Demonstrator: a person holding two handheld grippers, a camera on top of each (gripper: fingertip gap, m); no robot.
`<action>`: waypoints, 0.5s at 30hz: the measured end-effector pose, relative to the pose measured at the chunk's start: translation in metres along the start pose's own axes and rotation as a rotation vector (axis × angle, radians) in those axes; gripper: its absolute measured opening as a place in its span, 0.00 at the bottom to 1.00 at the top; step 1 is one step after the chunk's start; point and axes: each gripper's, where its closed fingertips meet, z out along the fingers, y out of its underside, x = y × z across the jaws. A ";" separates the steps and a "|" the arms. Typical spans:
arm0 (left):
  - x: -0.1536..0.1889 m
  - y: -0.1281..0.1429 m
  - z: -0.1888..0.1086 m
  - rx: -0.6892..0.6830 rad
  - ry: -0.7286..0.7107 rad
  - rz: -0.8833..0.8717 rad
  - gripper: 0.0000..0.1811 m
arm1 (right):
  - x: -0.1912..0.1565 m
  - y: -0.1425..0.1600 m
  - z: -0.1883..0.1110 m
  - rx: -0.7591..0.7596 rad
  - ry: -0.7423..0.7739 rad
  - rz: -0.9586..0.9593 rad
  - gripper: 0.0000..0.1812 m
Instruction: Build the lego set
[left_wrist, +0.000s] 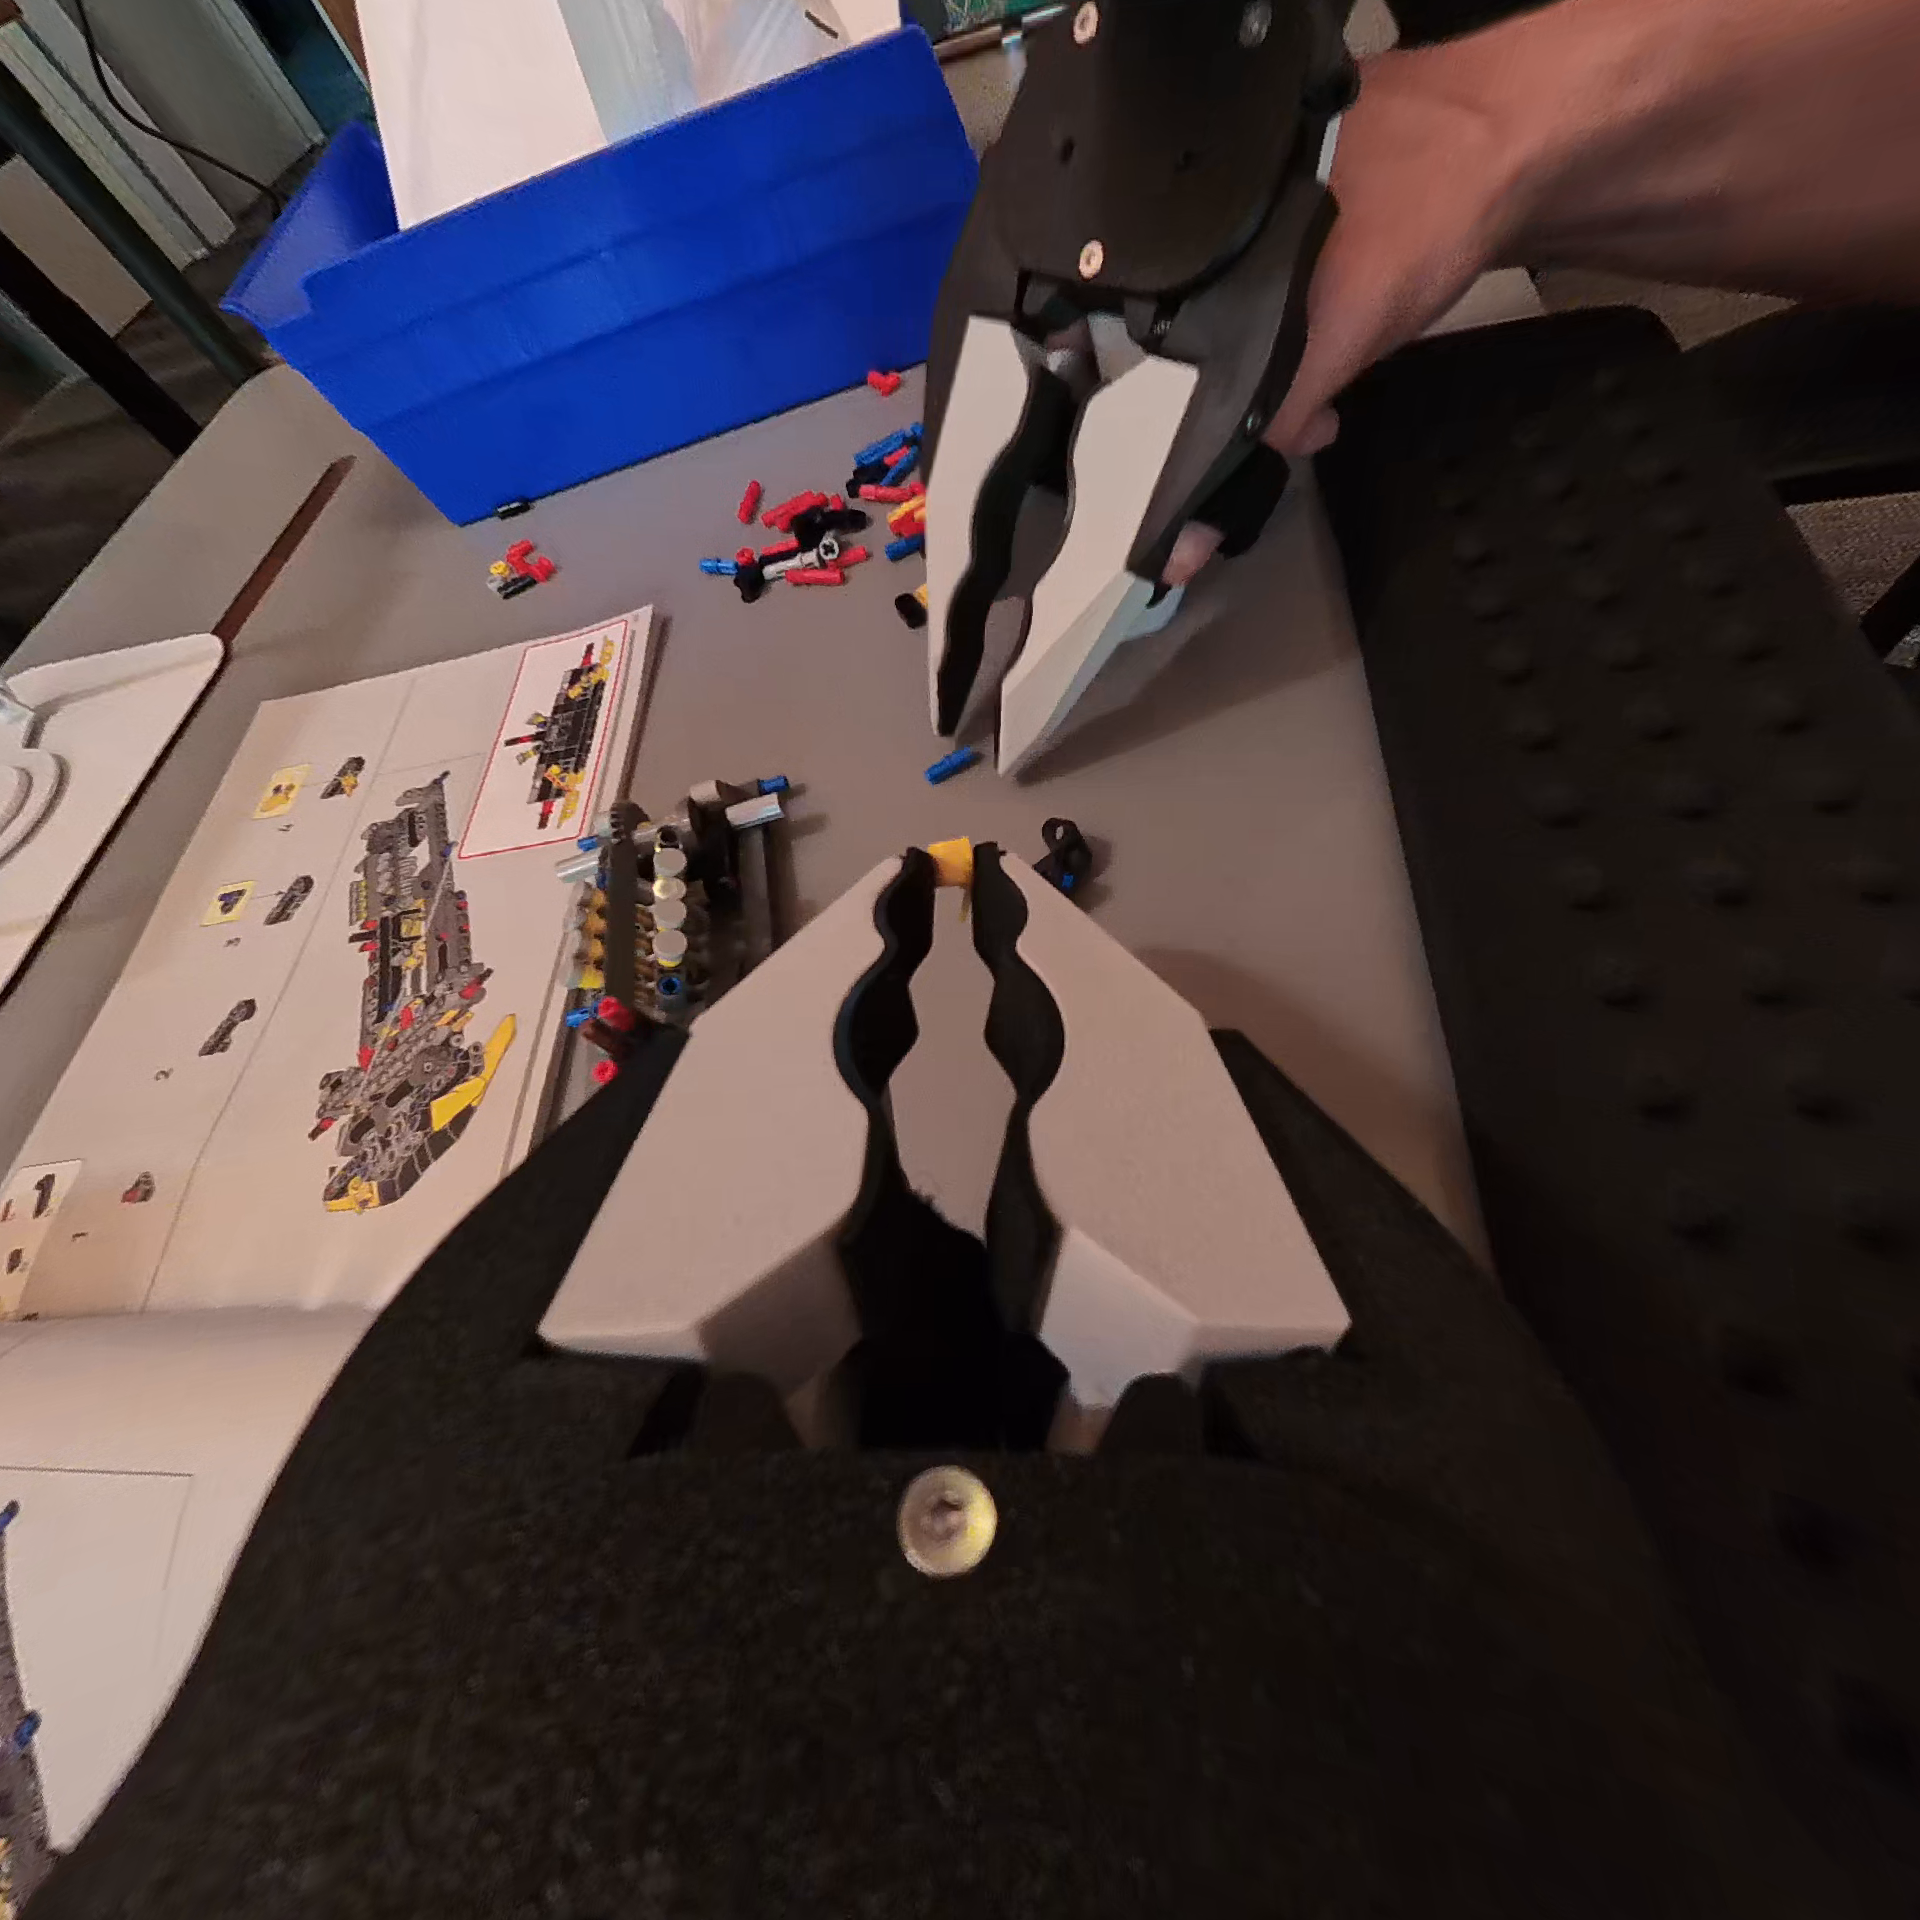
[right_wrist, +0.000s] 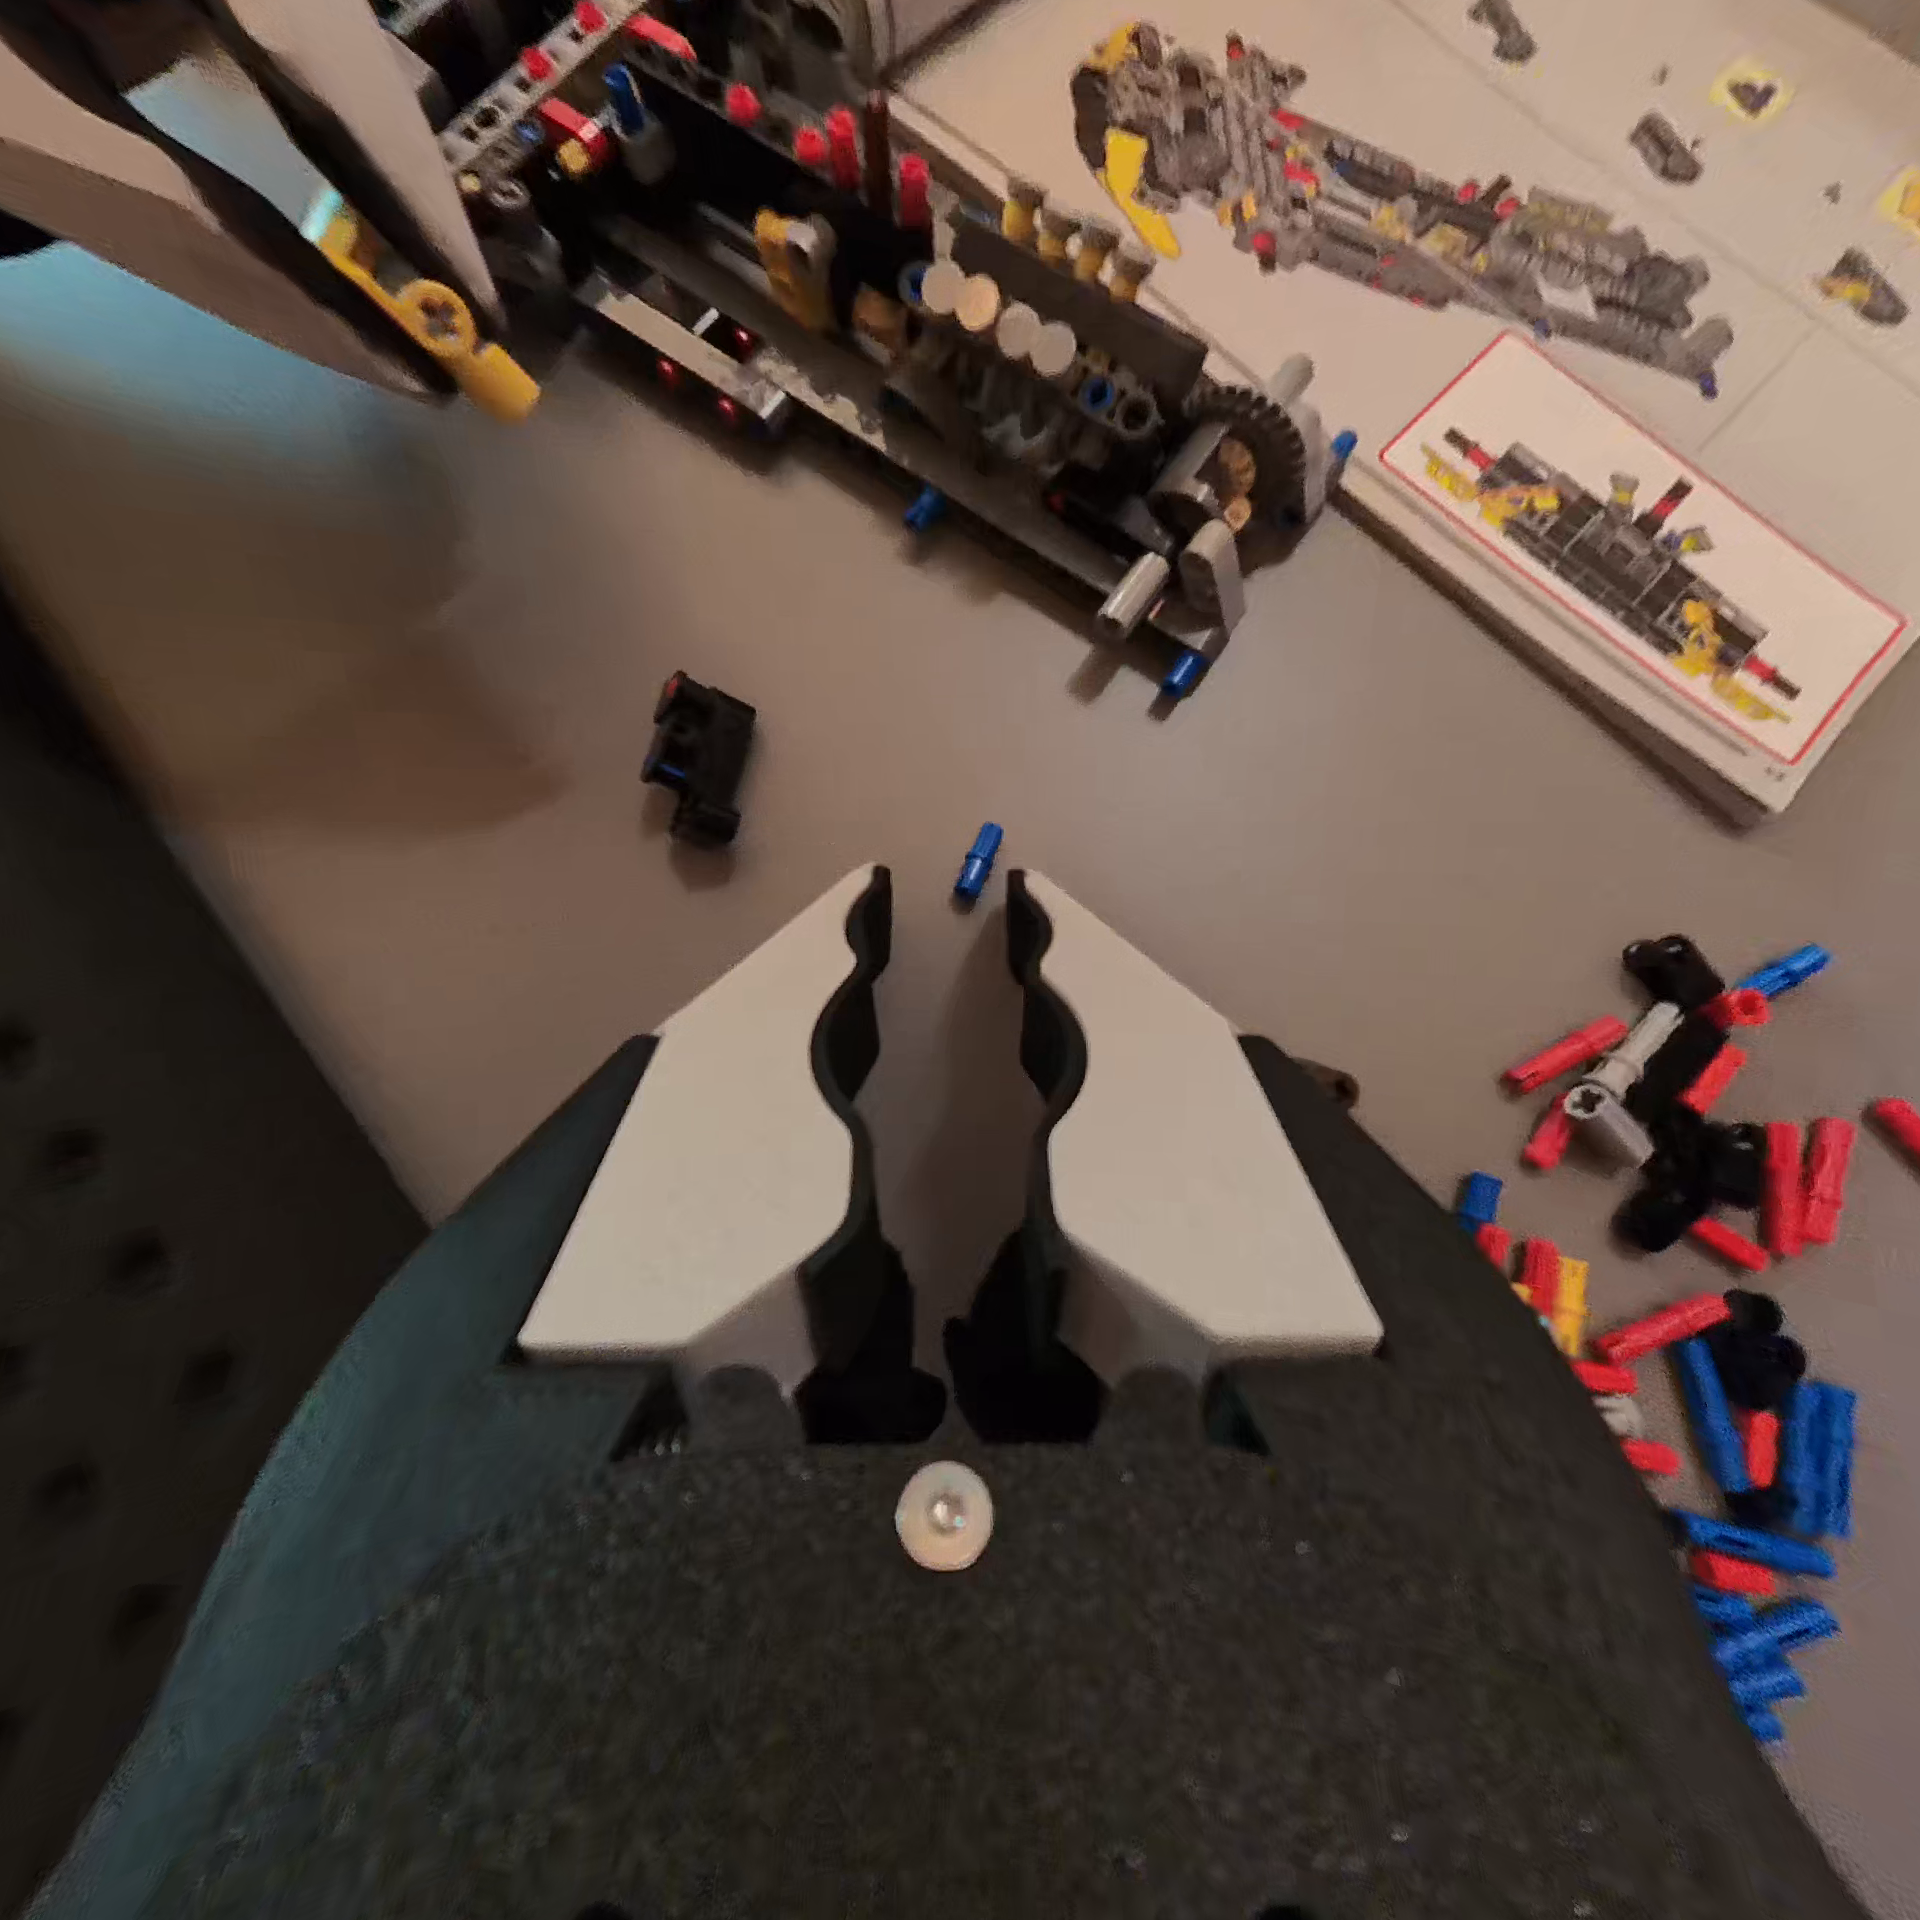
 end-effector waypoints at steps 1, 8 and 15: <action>0.001 -0.001 0.000 0.002 0.000 -0.002 0.03 | 0.000 0.003 0.003 -0.010 0.017 0.008 0.12; 0.003 -0.001 -0.001 0.009 0.021 -0.020 0.03 | 0.005 -0.002 0.010 0.057 0.073 0.036 0.03; -0.001 -0.002 -0.002 0.046 -0.003 0.038 0.03 | -0.028 -0.039 -0.010 0.163 -0.068 -0.115 0.02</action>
